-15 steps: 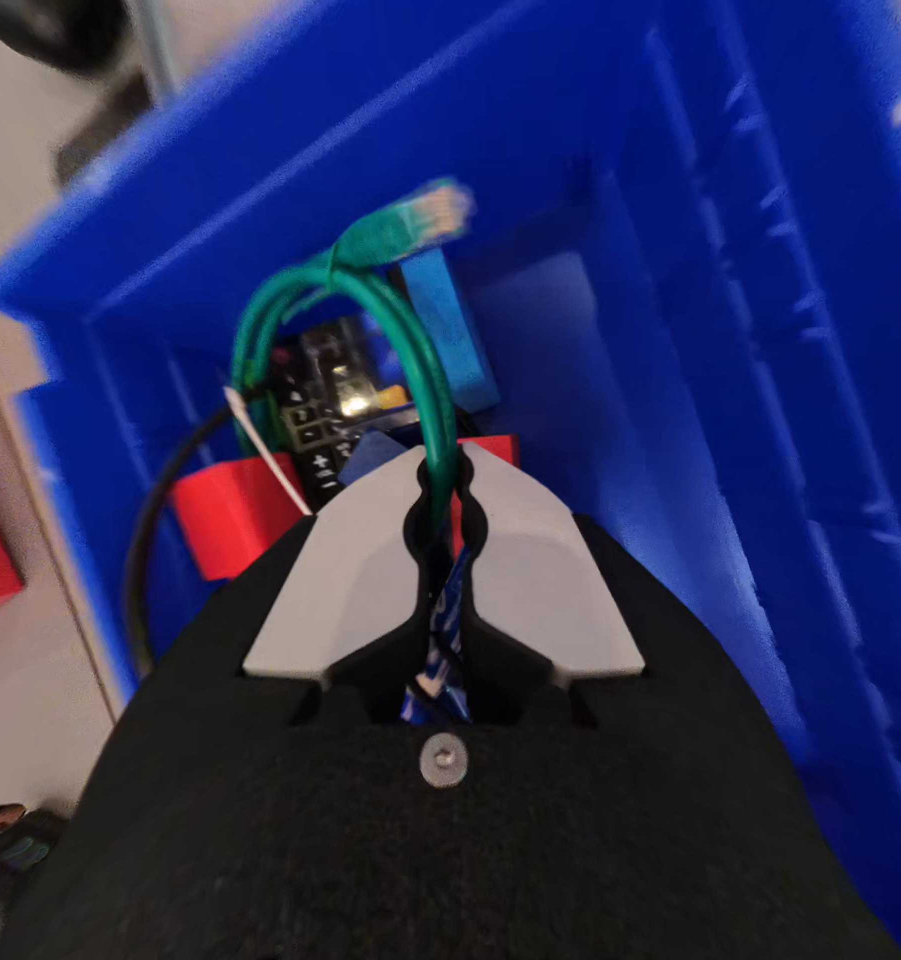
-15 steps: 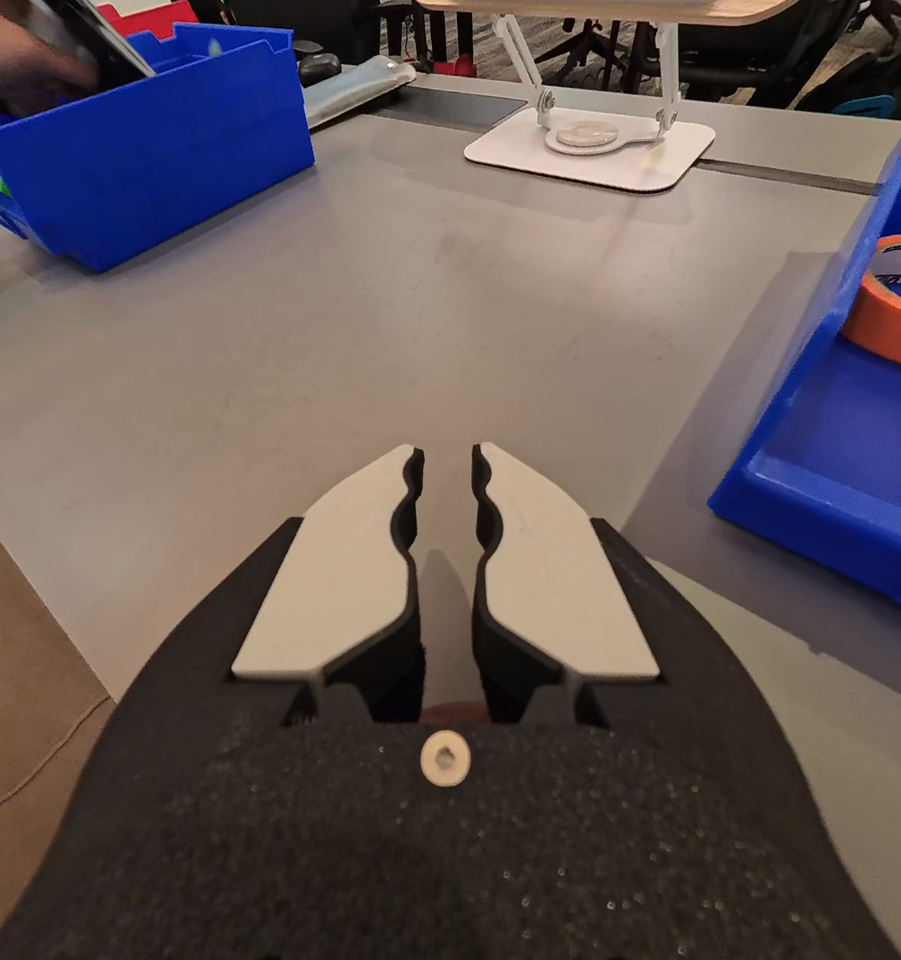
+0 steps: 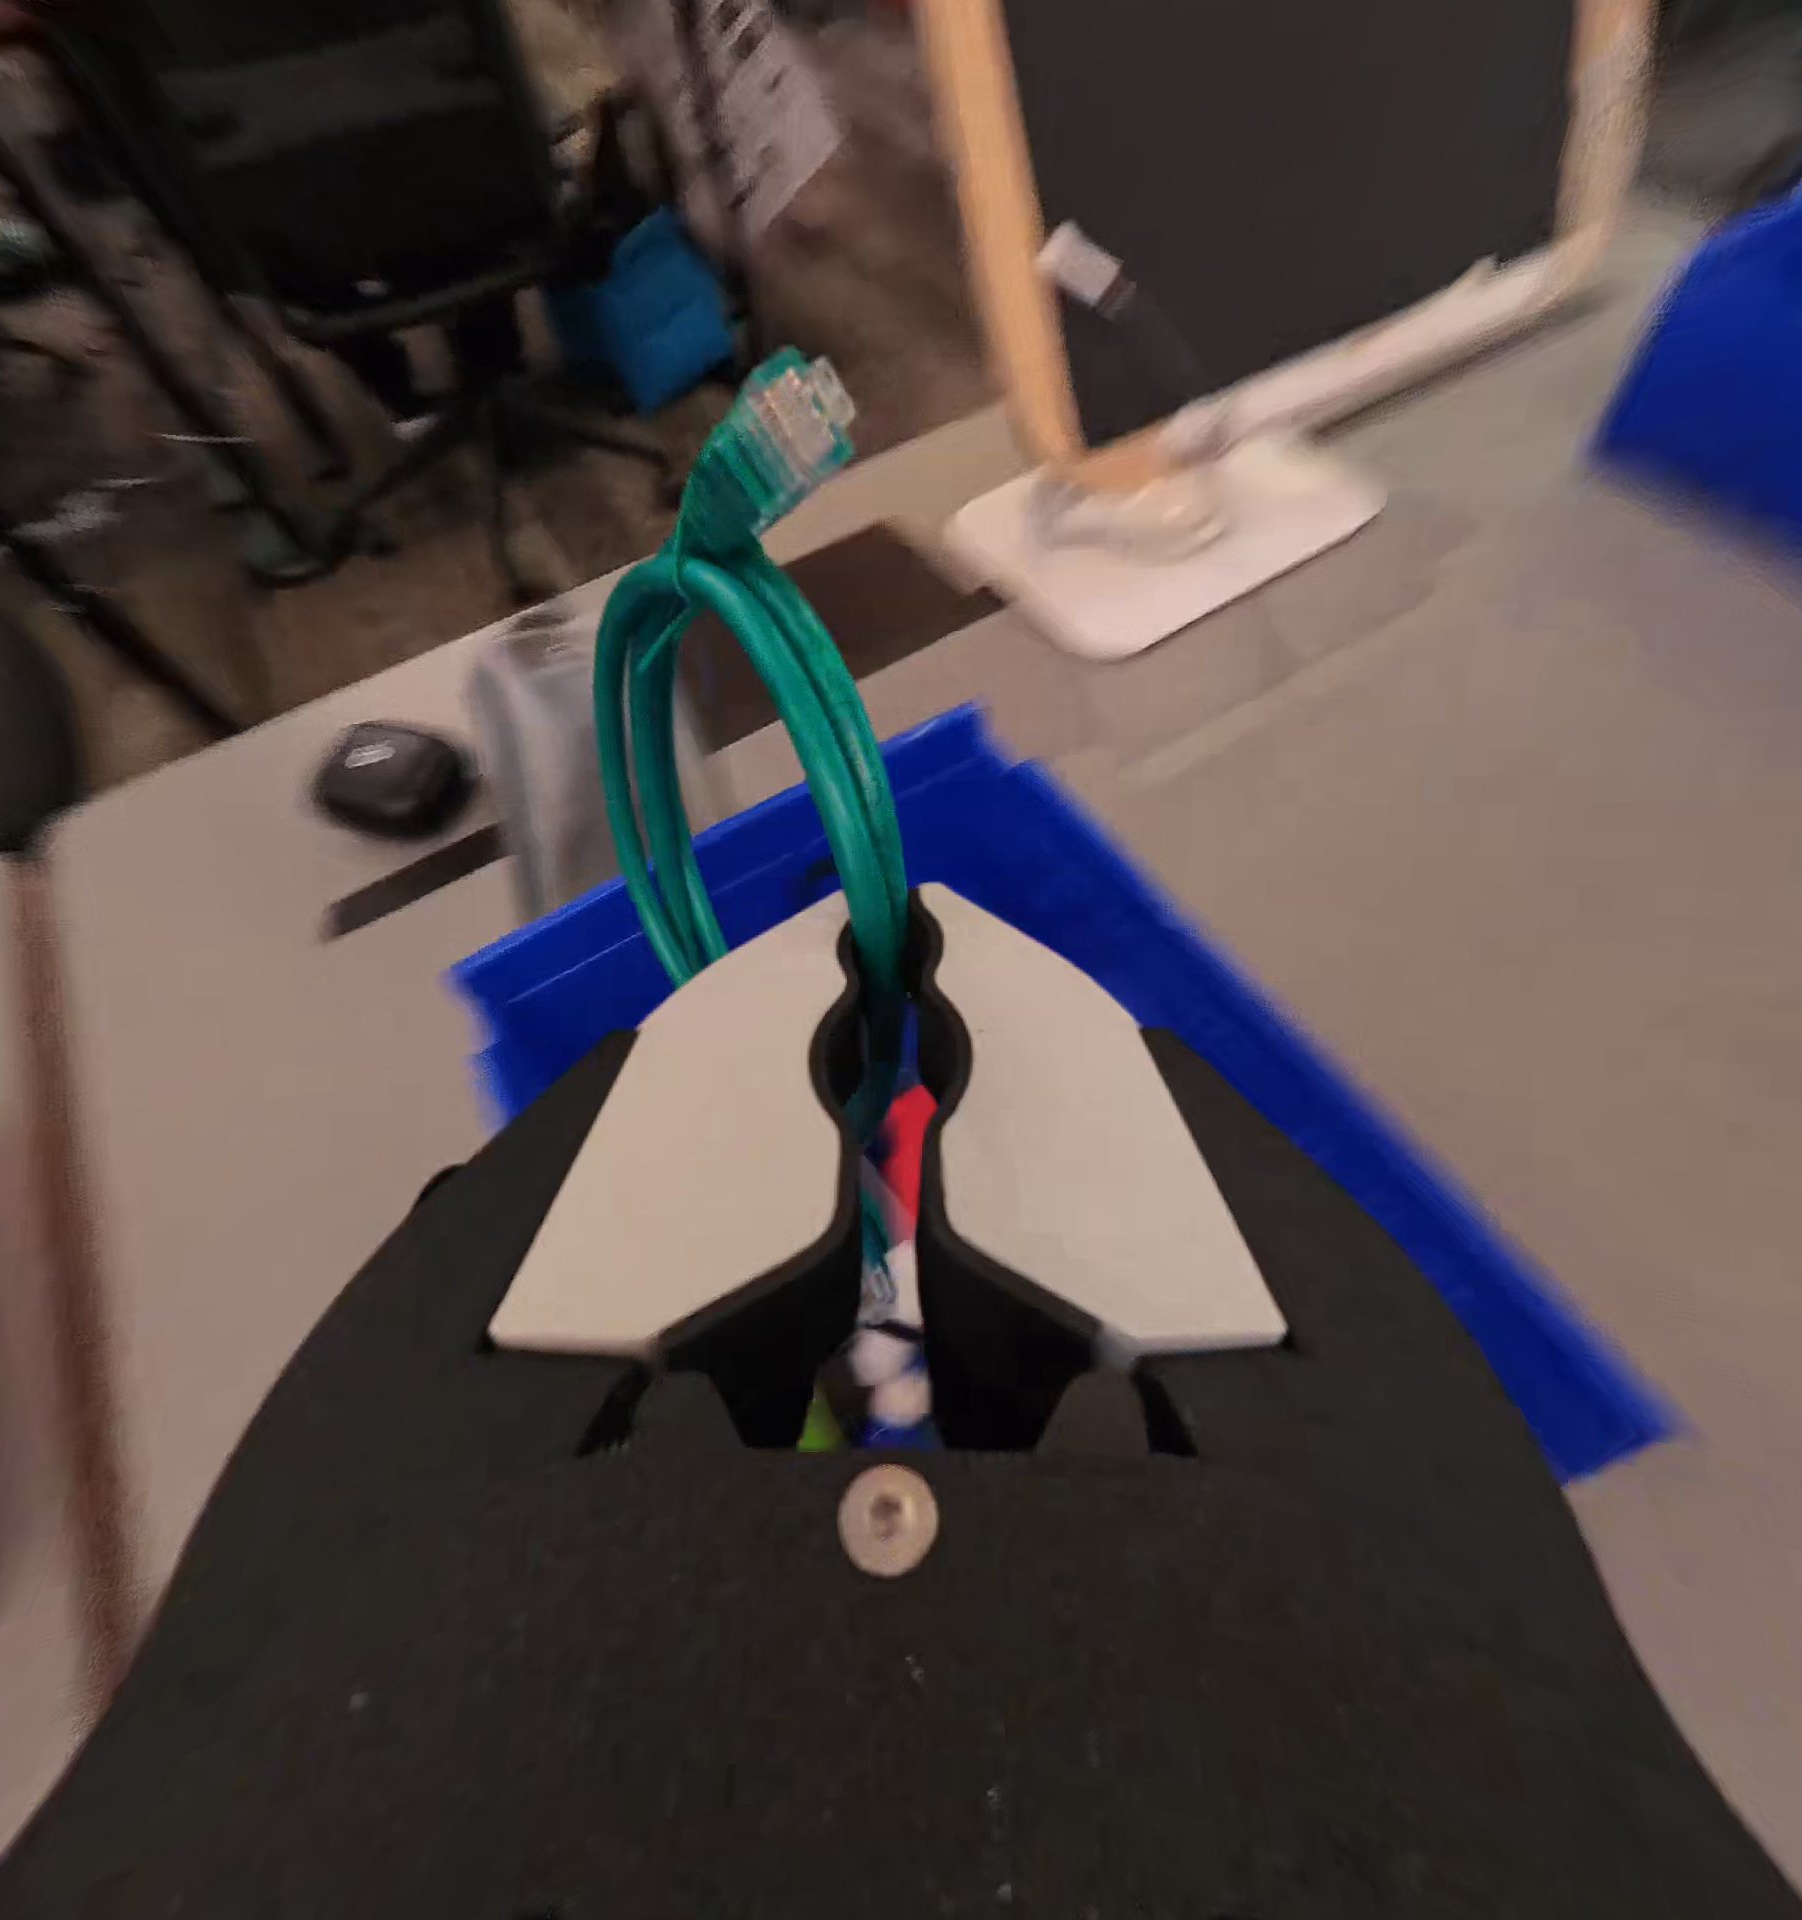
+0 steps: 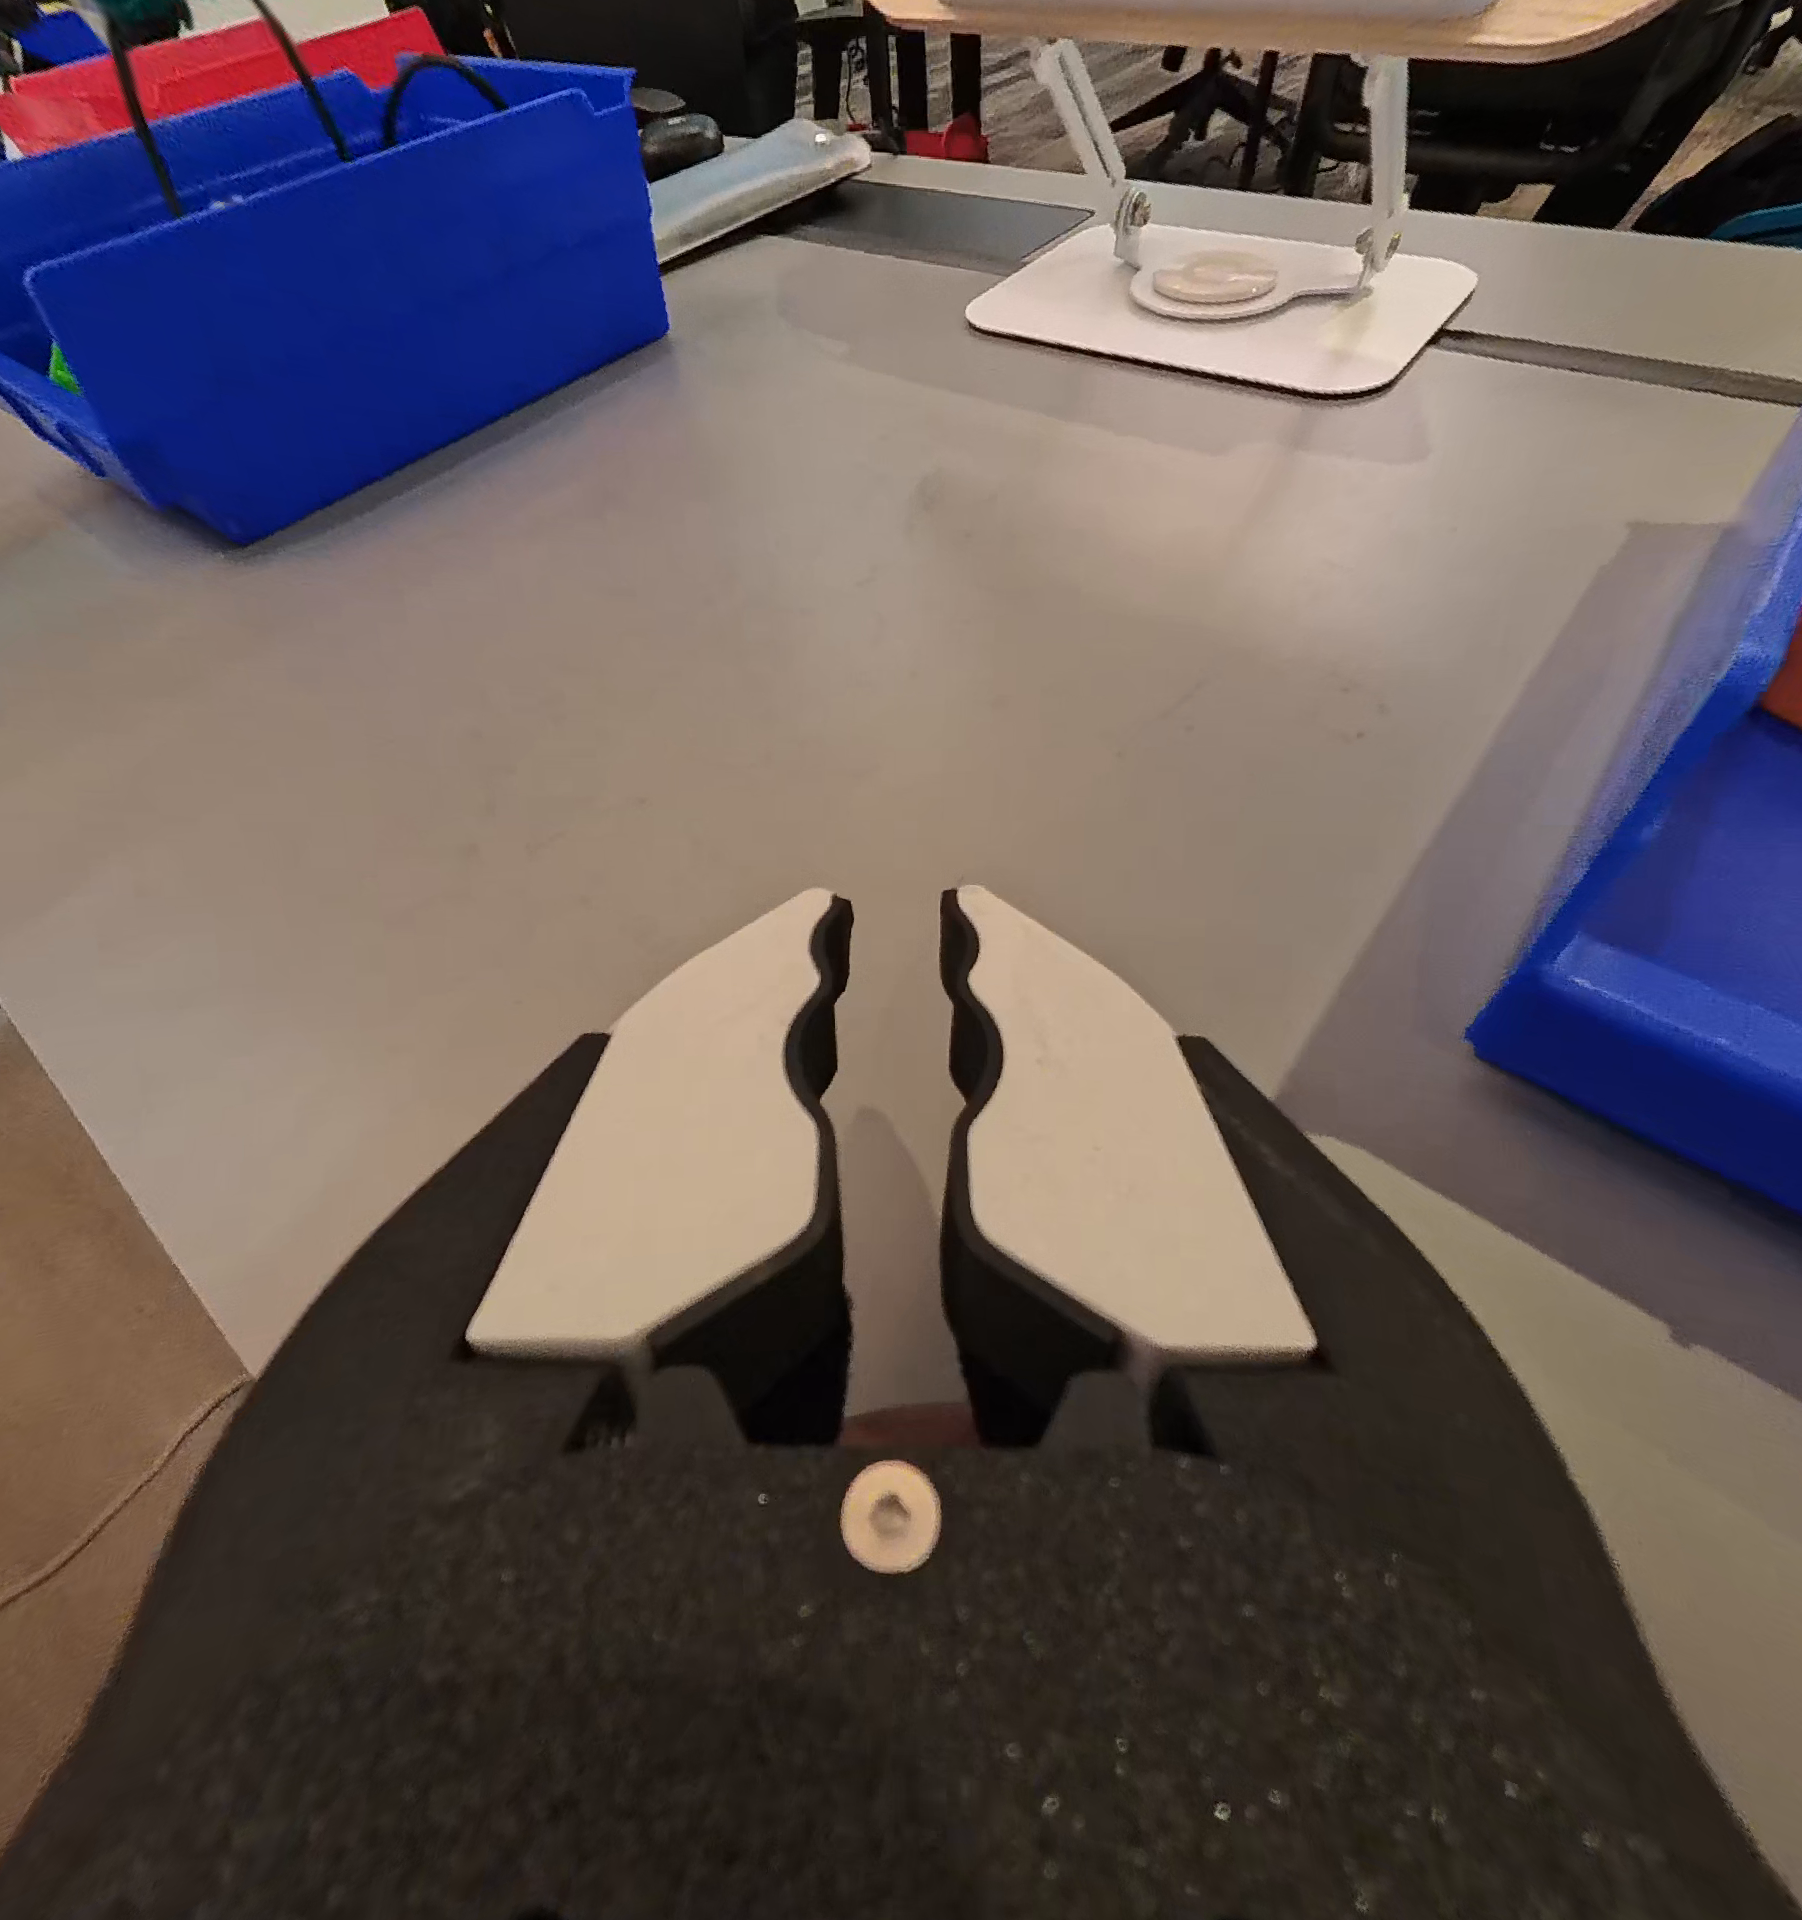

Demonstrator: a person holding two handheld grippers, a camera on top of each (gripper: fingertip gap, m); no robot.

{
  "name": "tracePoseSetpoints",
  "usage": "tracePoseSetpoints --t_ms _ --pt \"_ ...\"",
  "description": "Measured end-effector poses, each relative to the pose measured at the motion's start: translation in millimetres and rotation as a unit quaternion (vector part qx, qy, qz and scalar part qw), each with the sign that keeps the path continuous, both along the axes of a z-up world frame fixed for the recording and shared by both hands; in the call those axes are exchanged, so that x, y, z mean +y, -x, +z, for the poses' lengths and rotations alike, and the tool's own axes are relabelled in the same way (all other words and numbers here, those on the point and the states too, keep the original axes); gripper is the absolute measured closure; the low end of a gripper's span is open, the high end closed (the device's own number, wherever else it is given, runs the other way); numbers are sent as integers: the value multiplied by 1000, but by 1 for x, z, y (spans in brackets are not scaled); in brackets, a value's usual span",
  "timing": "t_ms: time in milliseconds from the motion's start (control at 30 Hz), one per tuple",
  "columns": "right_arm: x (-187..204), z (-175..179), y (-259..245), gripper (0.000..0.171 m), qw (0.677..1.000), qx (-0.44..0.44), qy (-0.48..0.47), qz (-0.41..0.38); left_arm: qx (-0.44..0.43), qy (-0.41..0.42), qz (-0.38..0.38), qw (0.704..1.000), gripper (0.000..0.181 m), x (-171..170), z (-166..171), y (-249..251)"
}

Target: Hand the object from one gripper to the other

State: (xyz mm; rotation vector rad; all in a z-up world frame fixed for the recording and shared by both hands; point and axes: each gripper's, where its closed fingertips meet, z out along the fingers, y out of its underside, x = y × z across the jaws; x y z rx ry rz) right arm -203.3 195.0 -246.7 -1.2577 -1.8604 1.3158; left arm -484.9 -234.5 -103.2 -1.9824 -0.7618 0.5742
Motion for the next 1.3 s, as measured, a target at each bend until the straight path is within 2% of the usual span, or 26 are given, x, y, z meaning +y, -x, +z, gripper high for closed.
tracePoseSetpoints --t_ms 100,200,233,267,333,433,500,600,667,800,1000,1067,1200,1300 --pt "-1 0 -1 155 1000 2 -10 1 45 194 44 979 176 -31 -18 0" --pt "-2 -1 -2 155 1000 2 -13 2 72 270 40 959 176 -36 -21 -8" --pt "-3 -1 -2 155 1000 2 -13 3 79 260 26 962 176 -30 -18 -12" --pt "-3 -1 -2 155 1000 2 -14 3 81 216 5 973 176 -19 -12 -18" --pt "-4 -1 -2 155 1000 2 -16 3 74 103 -34 991 176 4 8 -32" --pt "-4 0 -4 155 1000 6 -20 4 63 -47 -85 993 177 27 44 -50" --pt "-5 1 -5 155 1000 8 -22 5 60 -150 -139 977 175 41 70 -67" --pt "-5 2 -6 155 1000 8 -19 7 49 -296 -226 927 177 53 106 -95" --pt "-4 1 -7 155 1000 8 -18 6 41 -357 -240 902 177 52 115 -99" --pt "-3 0 -8 155 1000 6 -20 6 67 -301 -202 929 177 59 90 -93" --pt "-8 -1 -8 154 1000 6 -22 13 43 -327 -252 910 177 78 82 -116" --pt "-16 2 -7 151 1000 4 0 24 42 -311 -257 914 177 82 76 -120" --pt "-64 21 -2 145 990 8 87 108 31 -293 -277 915 177 88 74 -130" --pt "-115 41 14 142 978 18 84 188 29 -273 -284 919 177 92 80 -138"
